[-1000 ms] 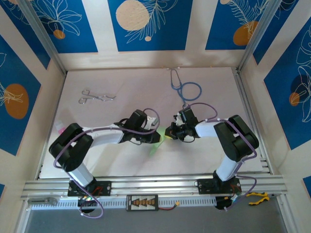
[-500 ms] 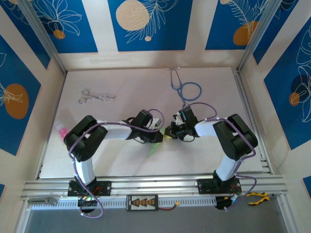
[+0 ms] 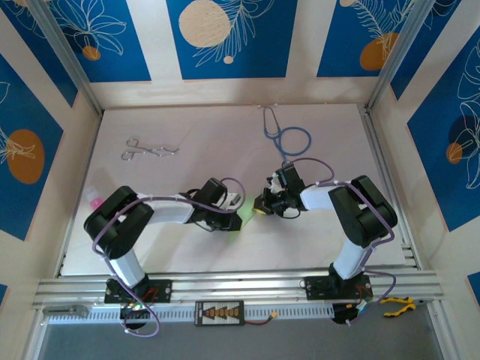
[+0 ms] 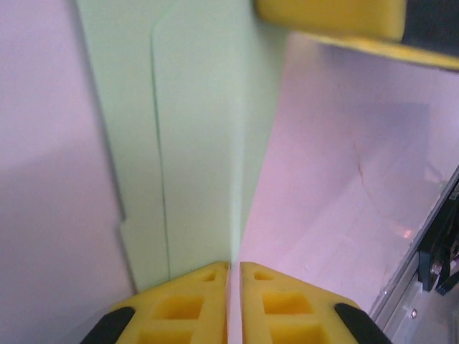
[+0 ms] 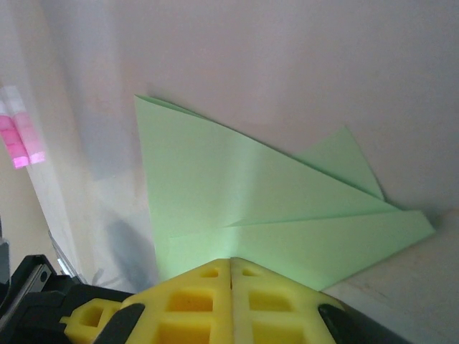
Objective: Fold a paper plane with a square sheet of paper (pick it up from the middle)
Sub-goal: Fold the wing for the fifth time at the center of the table.
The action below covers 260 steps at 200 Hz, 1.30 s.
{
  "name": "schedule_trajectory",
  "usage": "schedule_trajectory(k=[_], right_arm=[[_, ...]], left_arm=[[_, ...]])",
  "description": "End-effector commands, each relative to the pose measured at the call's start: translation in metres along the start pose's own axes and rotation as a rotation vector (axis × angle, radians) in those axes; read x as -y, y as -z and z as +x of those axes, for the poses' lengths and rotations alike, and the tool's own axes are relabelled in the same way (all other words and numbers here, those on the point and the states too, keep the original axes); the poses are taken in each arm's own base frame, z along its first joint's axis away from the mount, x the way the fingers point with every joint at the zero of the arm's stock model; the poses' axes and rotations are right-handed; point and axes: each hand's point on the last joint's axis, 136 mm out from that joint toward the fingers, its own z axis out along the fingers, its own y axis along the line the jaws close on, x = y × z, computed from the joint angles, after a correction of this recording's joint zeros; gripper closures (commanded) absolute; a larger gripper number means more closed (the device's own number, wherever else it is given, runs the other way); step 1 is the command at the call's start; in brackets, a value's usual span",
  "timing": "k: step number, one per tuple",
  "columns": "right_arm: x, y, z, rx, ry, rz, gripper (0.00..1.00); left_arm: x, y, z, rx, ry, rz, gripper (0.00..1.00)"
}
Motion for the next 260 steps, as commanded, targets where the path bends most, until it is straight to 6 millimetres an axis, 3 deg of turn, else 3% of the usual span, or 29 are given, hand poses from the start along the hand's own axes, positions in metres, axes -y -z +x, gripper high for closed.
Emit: schedule_trajectory(k=[1,48,85,142,177,222,260], right_arm=[[0.039,-0.003,0.010,-0.024,-0.063,0.137,1.00],[0.042,-0.003,0.010,-0.027,-0.070,0.150,1.00],[0.044,-0.003,0.011,-0.027,-0.070,0.156,1.00],[0.050,-0.002,0.009,-0.022,-0.082,0.188,1.00],[0.054,-0.002,0.011,-0.028,-0.086,0.207,1.00],[0.057,-0.002,0.011,-0.029,-0.090,0.219,1.00],[0.057,-0.001,0.010,-0.030,-0.089,0.225,1.00]], left_arm=[[0.000,0.010,0.018,-0.044,-0.012,-0.017,0.88],[0.035,0.021,-0.011,0.058,-0.056,0.094,0.88],[0.034,0.010,-0.015,0.039,-0.043,0.107,0.88],[-0.001,-0.003,0.020,-0.057,0.003,-0.022,0.89],[-0.022,0.001,0.048,-0.113,0.006,-0.104,0.93],[-0.031,0.011,0.077,-0.175,-0.001,-0.147,0.94],[-0.033,0.017,0.089,-0.191,0.001,-0.154,0.96]])
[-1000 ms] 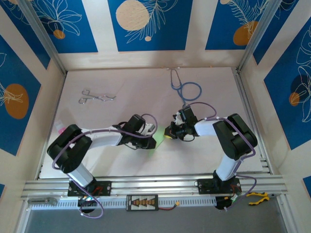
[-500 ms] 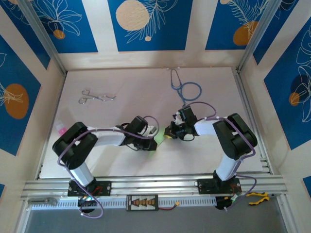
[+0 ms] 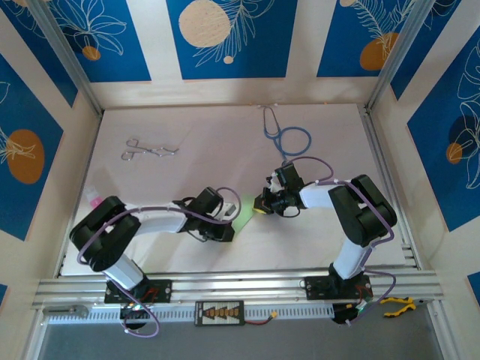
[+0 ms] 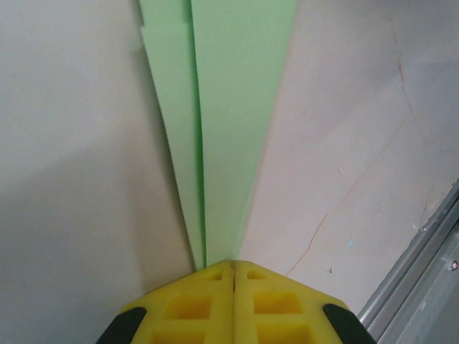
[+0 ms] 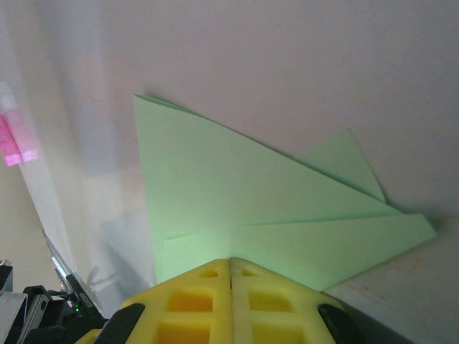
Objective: Fold a paper plane with a square sheet of paper (pick it up from the middle)
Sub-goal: Fold the wing for the fifth time at the center of the table.
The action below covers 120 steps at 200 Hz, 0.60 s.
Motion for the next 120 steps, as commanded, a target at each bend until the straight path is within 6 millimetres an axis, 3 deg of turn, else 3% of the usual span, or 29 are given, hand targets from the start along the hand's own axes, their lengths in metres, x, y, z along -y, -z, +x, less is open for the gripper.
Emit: schedule_trajectory(k=[1,44,61,102,120], right_arm=[[0.055,-0.003,0.011,-0.018,-0.094,0.201,1.00],[0.054,-0.002,0.011,-0.017,-0.093,0.200,1.00],[0.053,-0.002,0.010,-0.017,-0.089,0.194,1.00],[0.046,-0.001,0.009,-0.014,-0.070,0.169,1.00],[0.041,-0.001,0.006,-0.016,-0.058,0.150,1.00]], left_arm=[[-0.021,0.001,0.049,-0.148,0.047,-0.079,0.96],[-0.022,0.007,0.061,-0.155,0.051,-0.083,1.00],[-0.019,0.012,0.057,-0.130,0.035,-0.090,1.00],[0.011,0.053,-0.009,0.189,-0.057,-0.071,1.00],[0.026,0.057,-0.036,0.234,-0.065,-0.004,1.00]])
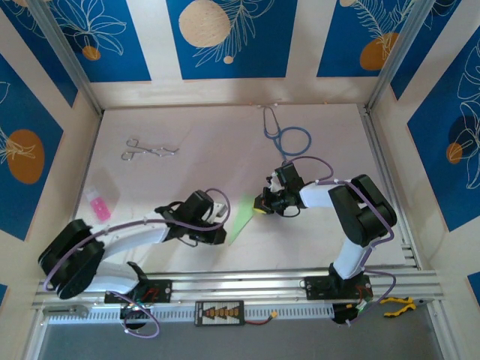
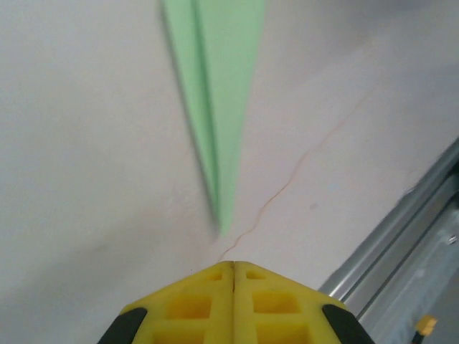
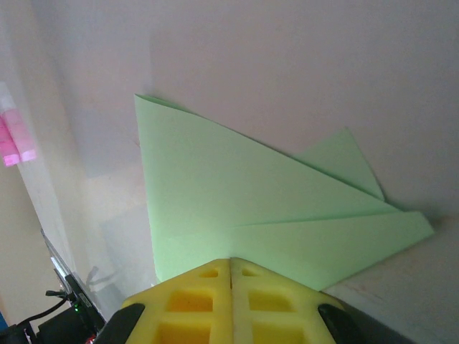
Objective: Fold a paper plane with a square sheet of paper (pick it up from the middle)
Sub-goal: Fold the wing for the fifth time at the center of the table.
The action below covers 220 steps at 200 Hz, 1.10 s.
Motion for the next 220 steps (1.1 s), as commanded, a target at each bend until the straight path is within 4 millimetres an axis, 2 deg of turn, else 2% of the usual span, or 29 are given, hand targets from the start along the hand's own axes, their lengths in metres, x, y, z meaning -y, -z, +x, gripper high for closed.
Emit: schedule_trajectory(k=[1,36,81,107,131,153,186,204,220], right_arm=[[0.041,-0.002,0.007,-0.015,-0.061,0.147,1.00],[0.034,-0.002,0.005,-0.021,-0.048,0.119,1.00],[0.032,-0.001,0.006,-0.026,-0.039,0.107,1.00],[0.027,-0.001,0.004,-0.021,-0.037,0.087,1.00],[0.014,0.001,0.000,-0.011,-0.030,0.042,0.98],[0.003,0.010,-0.006,0.024,-0.014,0.022,0.97],[-0.021,0.021,-0.007,0.061,0.047,-0.053,0.95],[-0.033,0.017,0.003,0.032,0.083,-0.093,0.95],[-0.034,0.007,0.015,-0.008,0.087,-0.086,0.95]], left_arm=[[0.014,0.005,-0.043,0.110,-0.010,0.036,1.00],[0.034,-0.024,-0.079,0.063,-0.032,0.112,1.00],[0.023,-0.059,-0.099,0.043,-0.030,0.071,1.00],[0.012,-0.077,-0.094,0.005,-0.017,0.049,1.00],[-0.012,-0.087,-0.074,-0.051,-0.019,-0.069,1.00],[-0.023,-0.091,-0.056,-0.081,-0.003,-0.096,1.00],[-0.029,-0.092,-0.043,-0.092,0.026,-0.108,1.00],[-0.028,-0.093,-0.043,-0.085,0.039,-0.099,1.00],[-0.025,-0.092,-0.046,-0.070,0.049,-0.087,1.00]])
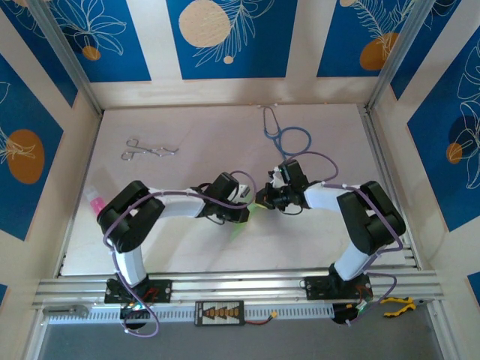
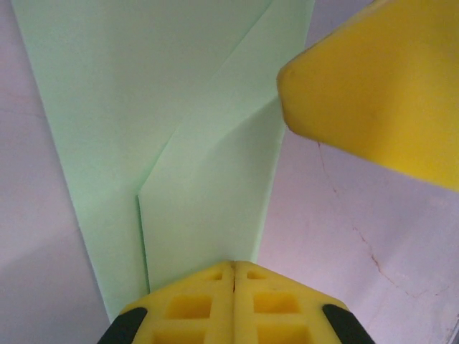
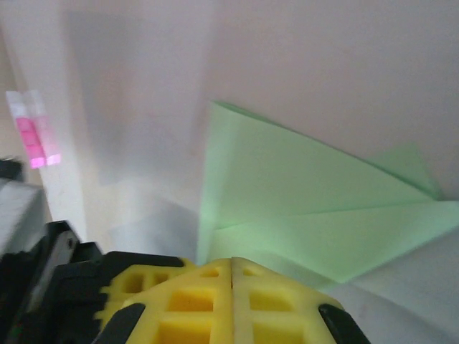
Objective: Fold a paper plane with a square sheet of paper (pick it up from the middle)
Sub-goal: Fold the wing for the fifth time at the center of the table.
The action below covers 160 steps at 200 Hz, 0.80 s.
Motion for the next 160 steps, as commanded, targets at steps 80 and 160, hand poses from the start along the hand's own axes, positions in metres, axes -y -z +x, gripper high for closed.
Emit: schedule_trajectory(k=[80,160], right_arm=[[0.049,-0.009,-0.001,0.023,-0.120,0.052,0.96],[0.069,0.026,-0.058,0.167,-0.220,0.067,0.96]], left_arm=[[-0.024,-0.006,0.038,-0.068,0.076,-0.069,1.00],[-0.024,-0.007,0.046,-0.068,0.098,-0.052,1.00]])
